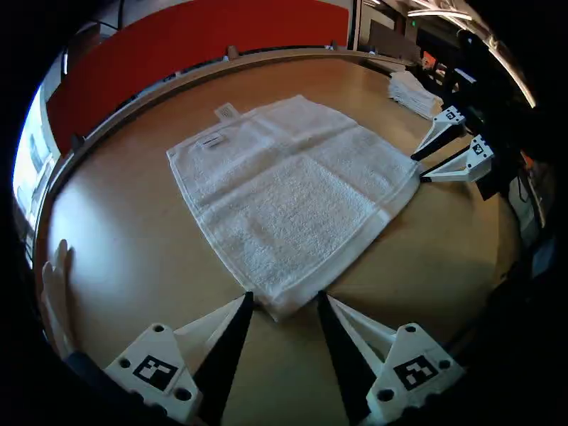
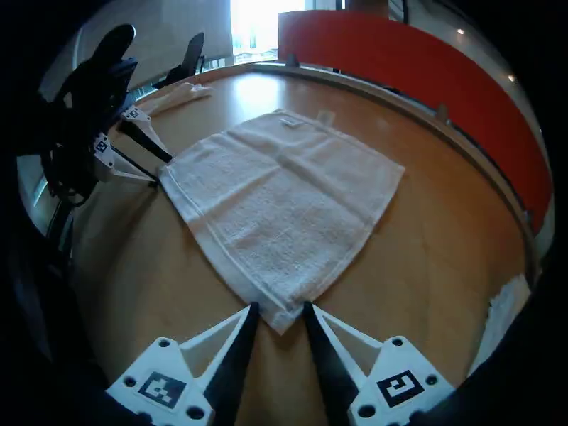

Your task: Fold towel

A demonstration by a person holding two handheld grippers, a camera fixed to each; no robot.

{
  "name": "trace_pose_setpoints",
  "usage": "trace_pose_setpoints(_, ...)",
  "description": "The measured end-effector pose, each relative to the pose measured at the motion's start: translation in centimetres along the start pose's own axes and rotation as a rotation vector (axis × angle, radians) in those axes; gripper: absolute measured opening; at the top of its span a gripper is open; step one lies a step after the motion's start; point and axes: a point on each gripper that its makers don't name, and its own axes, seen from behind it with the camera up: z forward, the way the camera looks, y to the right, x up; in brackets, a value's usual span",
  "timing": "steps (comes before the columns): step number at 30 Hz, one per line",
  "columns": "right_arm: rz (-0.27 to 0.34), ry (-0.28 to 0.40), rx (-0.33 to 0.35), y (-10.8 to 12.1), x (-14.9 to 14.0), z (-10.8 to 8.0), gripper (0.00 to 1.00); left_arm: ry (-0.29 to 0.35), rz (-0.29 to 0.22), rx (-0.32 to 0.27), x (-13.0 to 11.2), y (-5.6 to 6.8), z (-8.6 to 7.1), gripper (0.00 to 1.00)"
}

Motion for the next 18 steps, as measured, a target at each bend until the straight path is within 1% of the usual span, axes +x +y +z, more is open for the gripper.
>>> trace_pose_setpoints(2,-0.003,-0.001,0.003,-0.1,0.0,0.0,0.31,-0.003,-0.005,0.005,0.1,-0.1,0.0,0.45)
trace_pose_setpoints(5,0.000,0.000,0.004,-0.1,0.0,0.1,0.22,-0.007,-0.012,0.011,0.1,0.0,0.1,0.29)
trace_pose_setpoints(6,0.002,0.000,0.004,-0.2,0.1,0.1,0.20,-0.007,-0.012,0.011,0.2,0.0,0.1,0.25)
trace_pose_setpoints(10,0.008,0.004,-0.001,-0.3,0.3,0.2,0.17,-0.007,-0.013,0.013,0.3,0.2,0.1,0.14)
trace_pose_setpoints(18,0.025,0.022,-0.020,-0.2,1.1,-0.5,0.16,-0.006,-0.037,0.010,0.7,0.4,-0.2,0.11)
